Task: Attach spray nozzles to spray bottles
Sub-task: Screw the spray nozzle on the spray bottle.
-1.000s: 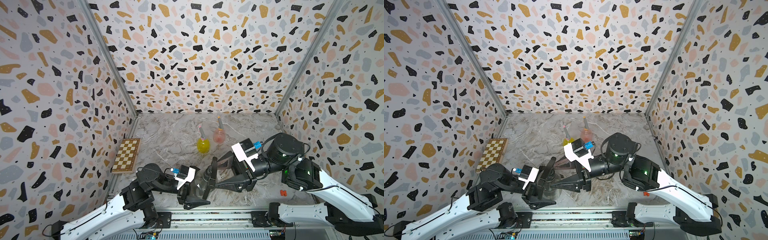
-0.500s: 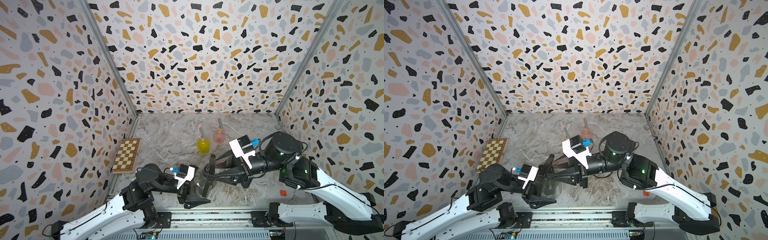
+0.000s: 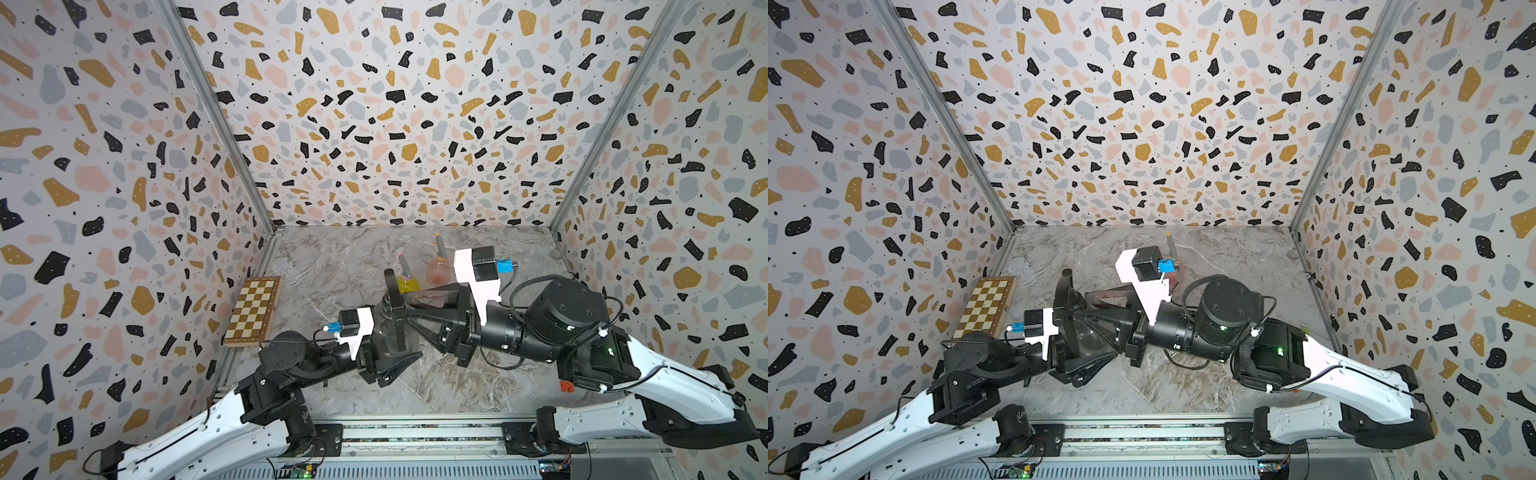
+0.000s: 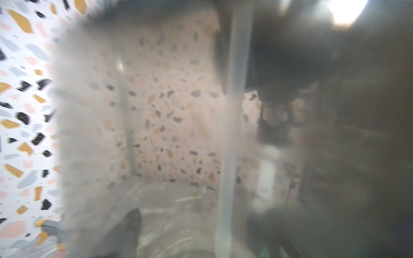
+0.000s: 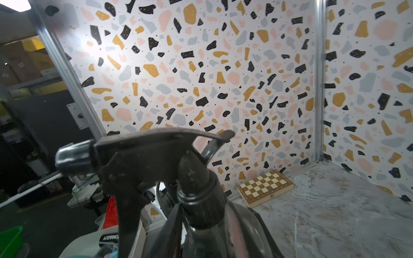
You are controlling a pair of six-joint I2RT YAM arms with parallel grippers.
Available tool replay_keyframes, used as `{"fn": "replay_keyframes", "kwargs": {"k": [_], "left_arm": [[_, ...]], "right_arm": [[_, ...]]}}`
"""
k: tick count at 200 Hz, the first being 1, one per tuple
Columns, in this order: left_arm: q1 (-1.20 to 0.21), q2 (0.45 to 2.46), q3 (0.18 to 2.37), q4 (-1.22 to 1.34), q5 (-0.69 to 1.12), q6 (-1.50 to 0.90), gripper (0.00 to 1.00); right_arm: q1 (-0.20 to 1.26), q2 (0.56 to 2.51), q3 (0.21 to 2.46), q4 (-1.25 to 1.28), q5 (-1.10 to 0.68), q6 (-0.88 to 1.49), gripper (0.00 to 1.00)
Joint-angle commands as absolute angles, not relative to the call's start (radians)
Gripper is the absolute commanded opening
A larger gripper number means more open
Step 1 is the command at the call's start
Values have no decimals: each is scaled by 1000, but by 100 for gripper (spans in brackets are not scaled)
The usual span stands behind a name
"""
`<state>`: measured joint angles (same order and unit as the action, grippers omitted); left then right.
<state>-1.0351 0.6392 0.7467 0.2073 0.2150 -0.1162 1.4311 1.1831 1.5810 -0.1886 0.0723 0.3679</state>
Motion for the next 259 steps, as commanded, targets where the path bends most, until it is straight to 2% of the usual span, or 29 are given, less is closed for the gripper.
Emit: {"fn": "replay_keyframes", "kwargs": {"k": [1,29,60,94,147,172,200,217,259], "left_arm": [[-1019,729,735,200,-17,-133,0],[-1019,731,727,213,-20,-148,0],[-1019,704,732,180,2,-148,0],[-1019,681,728,161,37,-143,0],[-1019,656,726,153,167,-140,0],[-1019,639,731,156,302,-137,0],[-1019,649,757,134,515,-131,0],[-1019,657,764,141,585,-149,0],[-1019,656,766,140,635,-168,0]], "right_arm": [[1522,1327,1564,-373,140,533,11],[1557,1370,1610,-405,248,534,11],[1562,1301,1590,-409,329,492,16],[1563,1177,1532,-404,350,423,29],[1560,971,1456,-358,144,288,60],[1517,938,1463,-355,30,253,68],[1391,962,1493,-354,-204,225,70],[1308,981,1500,-341,-339,224,71],[1223,994,1478,-288,-451,234,68]]}}
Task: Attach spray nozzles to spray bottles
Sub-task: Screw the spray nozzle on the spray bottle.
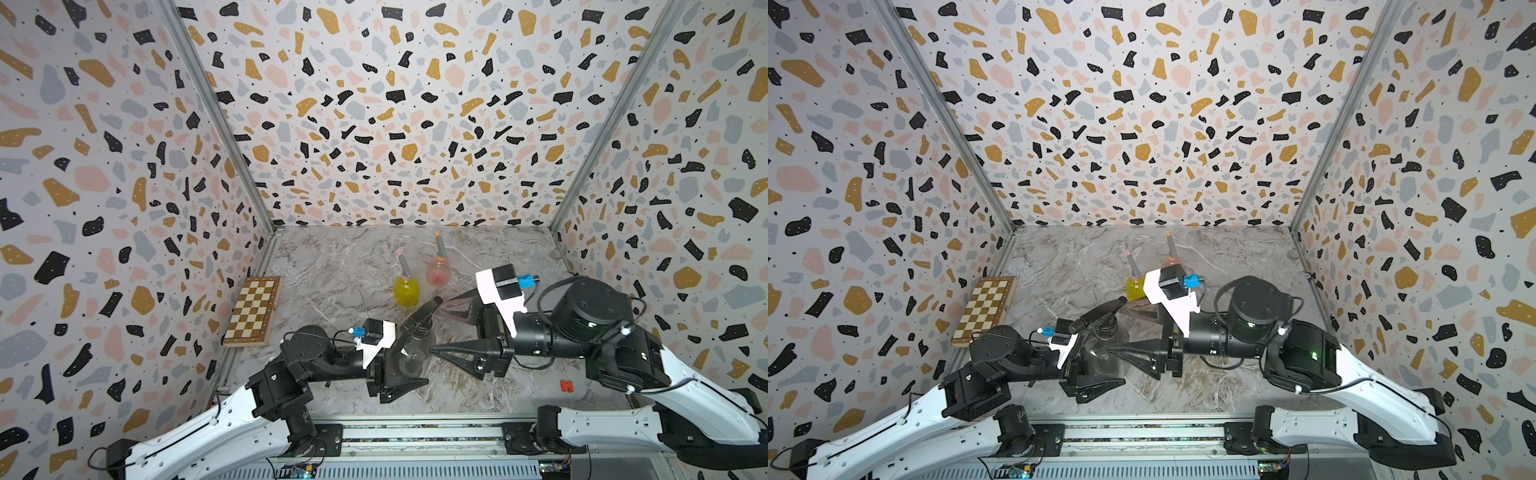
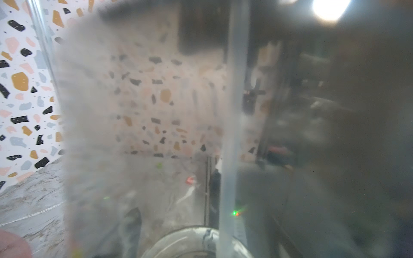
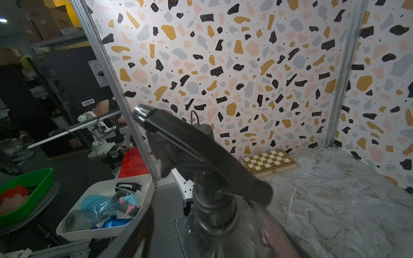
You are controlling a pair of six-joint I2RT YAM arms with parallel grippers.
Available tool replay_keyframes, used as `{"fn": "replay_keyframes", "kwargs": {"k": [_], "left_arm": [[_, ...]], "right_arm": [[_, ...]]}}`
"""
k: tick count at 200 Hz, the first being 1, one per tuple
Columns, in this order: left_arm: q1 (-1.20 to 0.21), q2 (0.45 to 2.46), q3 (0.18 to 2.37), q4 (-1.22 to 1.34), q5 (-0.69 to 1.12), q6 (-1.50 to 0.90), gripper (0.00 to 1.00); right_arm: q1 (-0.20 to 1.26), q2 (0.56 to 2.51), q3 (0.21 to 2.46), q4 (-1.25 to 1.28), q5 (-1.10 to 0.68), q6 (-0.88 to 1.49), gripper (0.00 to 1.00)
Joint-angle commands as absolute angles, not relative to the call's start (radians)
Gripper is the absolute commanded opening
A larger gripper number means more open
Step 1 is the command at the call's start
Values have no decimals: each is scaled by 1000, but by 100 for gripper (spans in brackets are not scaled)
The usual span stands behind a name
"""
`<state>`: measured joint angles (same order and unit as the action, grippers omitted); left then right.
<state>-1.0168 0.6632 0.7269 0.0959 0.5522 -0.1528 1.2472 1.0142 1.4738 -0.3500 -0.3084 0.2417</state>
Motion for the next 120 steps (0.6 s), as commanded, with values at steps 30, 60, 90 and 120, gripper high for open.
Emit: {"fn": "replay_keyframes", "kwargs": {"k": [30,60,90,120], "left_arm": [[-1019,665,770,117,636,-162,0],[-1019,663,769,112,615,-162,0],[-1019,656,768,117,600,-163,0],[-1019,652,768,117,578,-163,0]], "right_arm": [[1221,1022,1484,-261,-495,243,61],[1221,1048,1491,-260,-500,255,52],[1221,1055,1477,-262,-461,263,46],[1221,1064,1463,-255,-463,273,32]]}}
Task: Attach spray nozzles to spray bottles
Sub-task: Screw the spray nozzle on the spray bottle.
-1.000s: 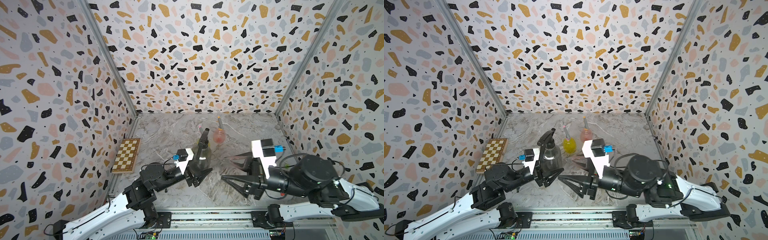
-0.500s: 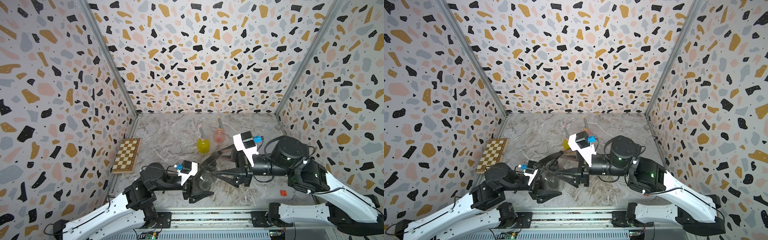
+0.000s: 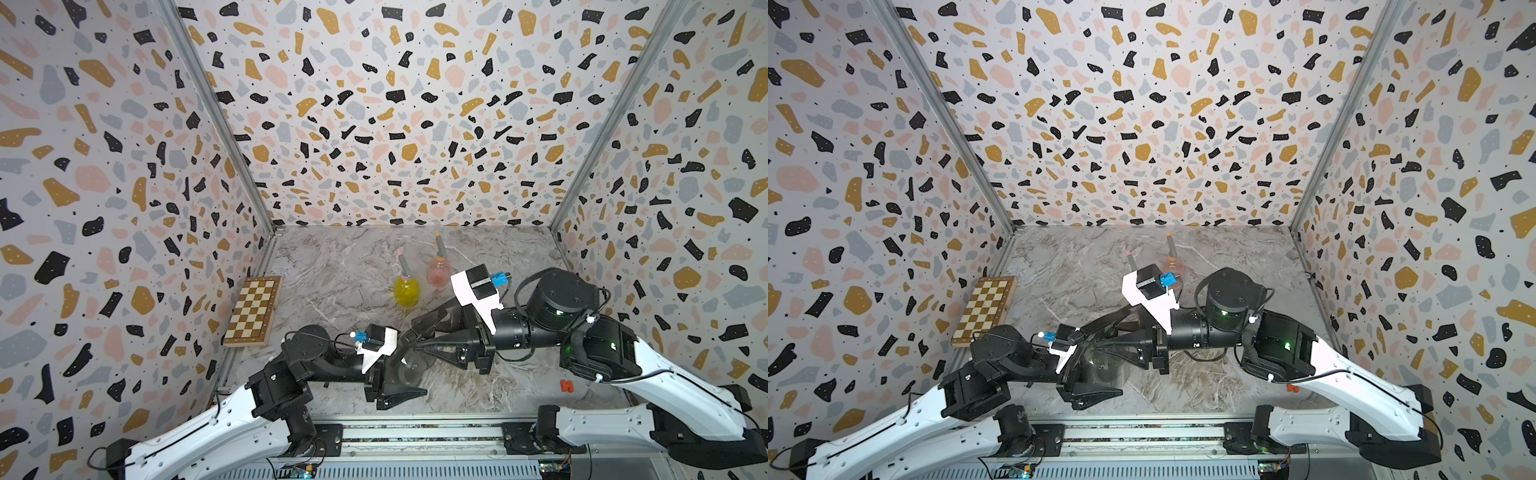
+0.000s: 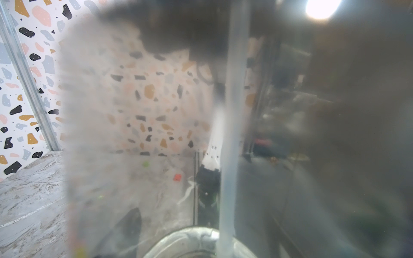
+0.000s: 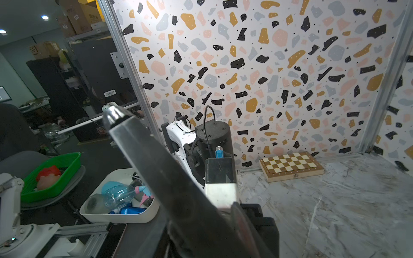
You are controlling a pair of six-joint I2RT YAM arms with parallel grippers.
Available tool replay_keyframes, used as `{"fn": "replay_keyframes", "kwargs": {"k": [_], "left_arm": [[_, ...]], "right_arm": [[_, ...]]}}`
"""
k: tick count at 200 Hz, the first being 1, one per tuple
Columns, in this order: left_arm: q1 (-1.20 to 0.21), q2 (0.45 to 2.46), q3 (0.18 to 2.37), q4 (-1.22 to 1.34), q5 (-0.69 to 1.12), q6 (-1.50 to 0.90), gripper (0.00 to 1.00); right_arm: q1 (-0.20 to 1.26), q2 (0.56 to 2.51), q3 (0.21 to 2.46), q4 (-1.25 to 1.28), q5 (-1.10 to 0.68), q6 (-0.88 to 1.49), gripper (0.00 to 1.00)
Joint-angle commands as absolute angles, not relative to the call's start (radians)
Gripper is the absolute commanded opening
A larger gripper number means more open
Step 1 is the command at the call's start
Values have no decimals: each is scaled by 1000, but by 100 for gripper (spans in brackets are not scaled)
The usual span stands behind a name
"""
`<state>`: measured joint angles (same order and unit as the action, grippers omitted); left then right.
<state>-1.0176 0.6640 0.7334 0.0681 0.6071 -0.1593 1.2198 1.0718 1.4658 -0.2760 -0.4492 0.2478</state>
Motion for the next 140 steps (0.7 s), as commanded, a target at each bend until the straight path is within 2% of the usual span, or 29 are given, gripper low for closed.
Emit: {"fn": "replay_keyframes", "kwargs": {"k": [1,22,43,80,140], "left_arm": [[-1019,653,768,117,577,-163,0],[-1019,649,769,118,549,-168,0],[-1019,647,774,117,489,-169,0],[-1019,644,775,108,326,-150,0],[-1019,661,764,117,167,-125,0]], "right_arm": [[1221,1064,1462,-255,-464,273,32],[1221,1070,1453,-247,-468,280,20],[1221,1075,1435,-231,-456,301,0],[1224,1102,1424,-246,-396,366,0],[1302,1155,1420,-282,-160,454,0]]}}
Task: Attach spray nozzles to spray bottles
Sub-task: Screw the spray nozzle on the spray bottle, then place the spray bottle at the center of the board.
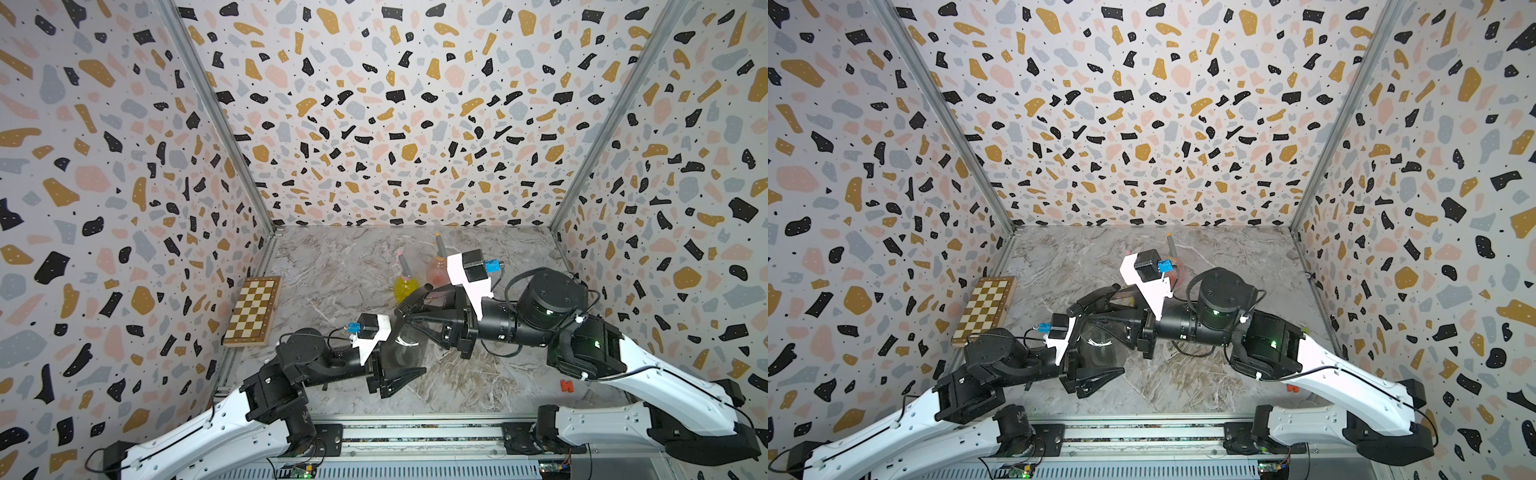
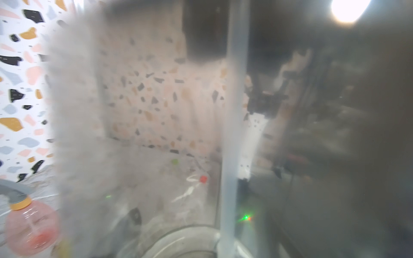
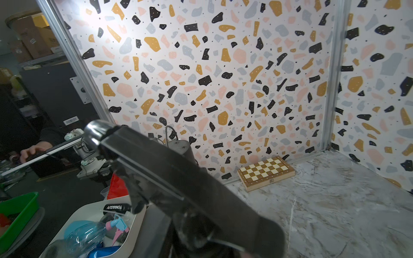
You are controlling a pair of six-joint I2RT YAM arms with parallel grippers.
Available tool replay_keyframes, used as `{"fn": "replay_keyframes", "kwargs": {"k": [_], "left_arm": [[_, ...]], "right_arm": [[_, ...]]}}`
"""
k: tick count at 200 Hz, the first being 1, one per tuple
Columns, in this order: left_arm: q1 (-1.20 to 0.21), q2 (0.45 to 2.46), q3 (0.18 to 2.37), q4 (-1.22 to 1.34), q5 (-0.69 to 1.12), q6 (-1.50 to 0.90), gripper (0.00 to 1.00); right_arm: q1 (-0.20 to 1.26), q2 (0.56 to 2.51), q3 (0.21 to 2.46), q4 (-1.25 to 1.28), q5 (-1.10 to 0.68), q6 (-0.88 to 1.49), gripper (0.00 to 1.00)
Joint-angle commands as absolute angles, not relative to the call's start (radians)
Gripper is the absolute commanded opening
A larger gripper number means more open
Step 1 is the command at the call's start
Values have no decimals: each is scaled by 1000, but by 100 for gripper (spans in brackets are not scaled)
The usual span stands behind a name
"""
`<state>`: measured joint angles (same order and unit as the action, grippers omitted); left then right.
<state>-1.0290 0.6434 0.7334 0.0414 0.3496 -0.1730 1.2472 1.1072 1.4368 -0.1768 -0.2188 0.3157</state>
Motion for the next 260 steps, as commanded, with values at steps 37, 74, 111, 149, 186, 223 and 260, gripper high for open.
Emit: {"fn": "replay_keyframes", "kwargs": {"k": [37,74,111,149,186,223,260], "left_arm": [[-1019,677,765,112,115,-116,0],[-1019,663,752,112,80,-113,0],[-1019,659,734,128,12,-114,0],[-1019,659,674,201,-101,-98,0],[-1051,740,651,240,-266,-36,0],[-1194,864,642,347,-611,118,0],[-1228,930,618,449,-769,193,0]], "right_arm": [[1331,1194,1440,-320,-20,486,0],[1330,1200,1490,-435,114,492,28],[1328,1128,1469,-452,145,463,65],[1327,1040,1445,-503,196,459,71],[1242,1023,1541,-552,210,522,74],[1075,1154,1728,-664,63,552,66],[1056,1212,1782,-695,50,544,62]]}}
